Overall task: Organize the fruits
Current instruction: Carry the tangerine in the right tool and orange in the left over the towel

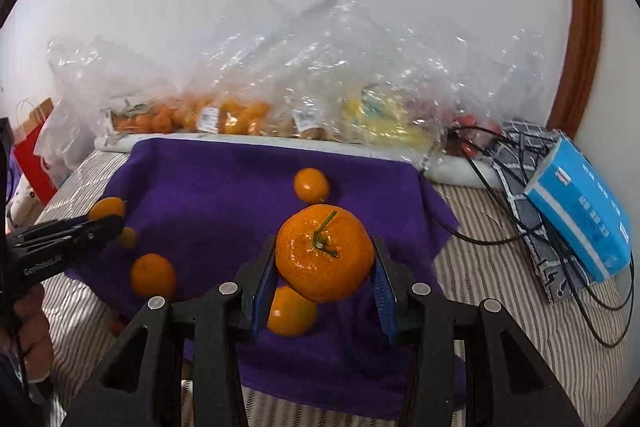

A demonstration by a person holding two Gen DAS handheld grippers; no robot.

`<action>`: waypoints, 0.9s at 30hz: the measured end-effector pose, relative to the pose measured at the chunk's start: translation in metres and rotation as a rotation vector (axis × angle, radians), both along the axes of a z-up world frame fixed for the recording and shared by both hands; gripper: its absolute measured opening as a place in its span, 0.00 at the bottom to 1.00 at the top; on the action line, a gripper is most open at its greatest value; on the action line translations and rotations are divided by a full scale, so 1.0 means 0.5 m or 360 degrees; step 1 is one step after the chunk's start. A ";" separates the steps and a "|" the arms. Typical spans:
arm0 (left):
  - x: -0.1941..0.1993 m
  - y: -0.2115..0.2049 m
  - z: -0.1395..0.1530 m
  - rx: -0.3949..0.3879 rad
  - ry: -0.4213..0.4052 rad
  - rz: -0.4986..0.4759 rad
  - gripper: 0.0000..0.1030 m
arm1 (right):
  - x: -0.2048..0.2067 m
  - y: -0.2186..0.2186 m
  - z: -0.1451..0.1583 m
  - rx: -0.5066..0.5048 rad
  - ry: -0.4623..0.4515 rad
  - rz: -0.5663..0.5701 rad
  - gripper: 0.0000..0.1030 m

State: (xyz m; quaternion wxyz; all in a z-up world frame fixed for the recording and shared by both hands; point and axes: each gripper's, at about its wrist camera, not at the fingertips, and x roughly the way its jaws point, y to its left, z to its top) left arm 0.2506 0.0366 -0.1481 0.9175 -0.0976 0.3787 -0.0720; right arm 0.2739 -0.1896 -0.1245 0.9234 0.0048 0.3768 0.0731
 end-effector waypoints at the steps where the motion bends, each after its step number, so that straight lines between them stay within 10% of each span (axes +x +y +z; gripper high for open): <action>1: -0.001 -0.001 0.000 0.0008 -0.0001 0.0001 0.30 | 0.001 -0.006 -0.001 0.0006 -0.0004 -0.0013 0.42; 27: 0.003 -0.013 -0.010 0.0092 -0.0001 0.0000 0.30 | 0.012 -0.004 -0.049 0.0038 0.0112 -0.0003 0.42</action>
